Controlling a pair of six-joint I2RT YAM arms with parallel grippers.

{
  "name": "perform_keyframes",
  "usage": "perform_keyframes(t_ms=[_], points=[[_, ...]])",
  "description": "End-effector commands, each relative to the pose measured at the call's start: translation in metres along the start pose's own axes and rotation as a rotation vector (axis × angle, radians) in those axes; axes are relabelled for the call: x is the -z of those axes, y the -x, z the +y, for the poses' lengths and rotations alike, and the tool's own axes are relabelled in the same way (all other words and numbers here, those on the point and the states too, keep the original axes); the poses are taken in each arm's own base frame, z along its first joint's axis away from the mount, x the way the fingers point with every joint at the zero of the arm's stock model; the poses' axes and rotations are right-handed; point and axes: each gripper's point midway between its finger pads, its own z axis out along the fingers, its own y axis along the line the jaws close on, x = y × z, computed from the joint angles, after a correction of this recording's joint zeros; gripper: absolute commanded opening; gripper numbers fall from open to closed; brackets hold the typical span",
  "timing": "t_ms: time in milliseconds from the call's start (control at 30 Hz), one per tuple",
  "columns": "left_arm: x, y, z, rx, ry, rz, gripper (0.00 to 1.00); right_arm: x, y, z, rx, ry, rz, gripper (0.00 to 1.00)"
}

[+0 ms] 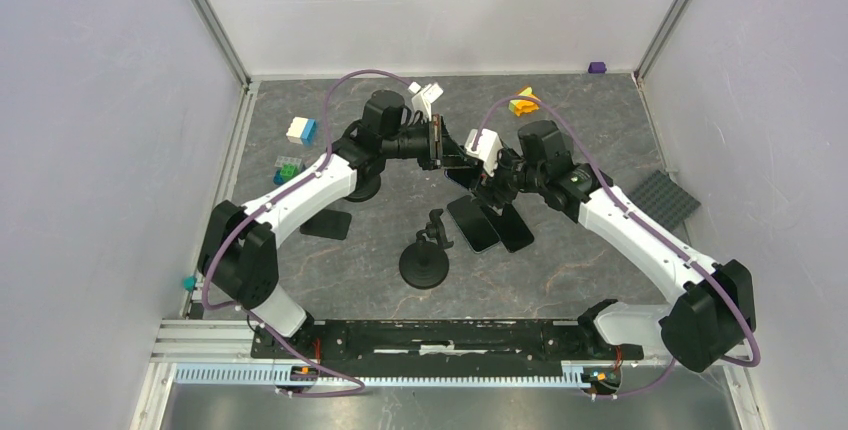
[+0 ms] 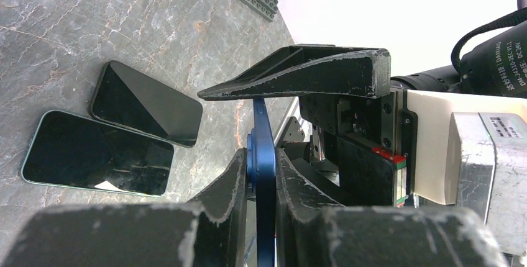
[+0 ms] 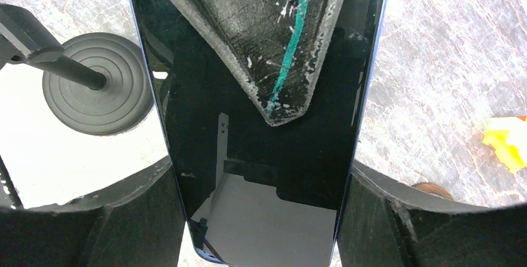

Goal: Place the phone on the phone stand
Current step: Install the phone on the phone stand.

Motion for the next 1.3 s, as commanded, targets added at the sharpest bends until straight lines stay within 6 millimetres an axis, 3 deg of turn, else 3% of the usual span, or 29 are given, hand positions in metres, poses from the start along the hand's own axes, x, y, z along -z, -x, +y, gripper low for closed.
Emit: perform_keyframes(t_ms=[0, 967, 1267], points=[[0.0012, 0.0042, -0.0237, 0.001, -0.087, -0.008, 0.02, 0.0043, 0.0337, -0.0154, 0.036, -0.070, -0.090, 0.39], [0.0015, 0.0039, -0.0263, 0.001, -0.106, -0.009, 0.02, 0.0057, 0.0325, -0.0120, 0.060, -0.091, -0.080, 0.82], [0.0036, 0.0050, -0.0279, -0.006, -0.106, -0.016, 0.02, 0.0055, 0.0315, -0.0119, 0.062, -0.093, -0.077, 0.86]])
